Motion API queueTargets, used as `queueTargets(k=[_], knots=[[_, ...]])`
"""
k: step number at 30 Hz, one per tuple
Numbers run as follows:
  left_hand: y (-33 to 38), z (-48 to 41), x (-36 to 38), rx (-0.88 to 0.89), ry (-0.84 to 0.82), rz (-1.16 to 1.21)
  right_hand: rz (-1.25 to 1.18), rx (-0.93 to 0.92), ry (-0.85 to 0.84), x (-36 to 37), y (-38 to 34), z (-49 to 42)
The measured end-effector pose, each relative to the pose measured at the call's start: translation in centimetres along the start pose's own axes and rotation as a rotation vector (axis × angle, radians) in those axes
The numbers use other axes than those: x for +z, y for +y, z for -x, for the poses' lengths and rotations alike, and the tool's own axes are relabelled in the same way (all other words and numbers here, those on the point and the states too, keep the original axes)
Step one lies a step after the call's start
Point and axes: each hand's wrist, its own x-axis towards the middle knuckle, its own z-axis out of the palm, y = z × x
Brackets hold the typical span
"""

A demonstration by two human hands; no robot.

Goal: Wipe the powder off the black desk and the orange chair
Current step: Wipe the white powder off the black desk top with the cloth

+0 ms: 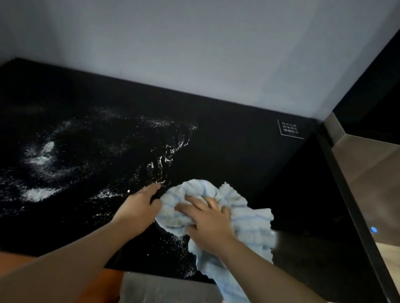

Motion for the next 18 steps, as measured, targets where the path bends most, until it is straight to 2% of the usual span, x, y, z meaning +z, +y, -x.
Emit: queueTargets(k=[6,10,18], knots=[[-1.1,5.9,2.2,-0.08,0.04,0.031,-0.021,-0.036,-0.024,0.6,-0.7,4.7],[-0.6,9.8,4.0,-0.039,-0.024,-0.158,-0.024,-0.041,-0.009,1.5,-0.9,8.7],[-0.2,13.8,4.9,-0.021,-0.118,-0.212,-0.049,0.01,-0.03,1.1,-0.8,13.3]])
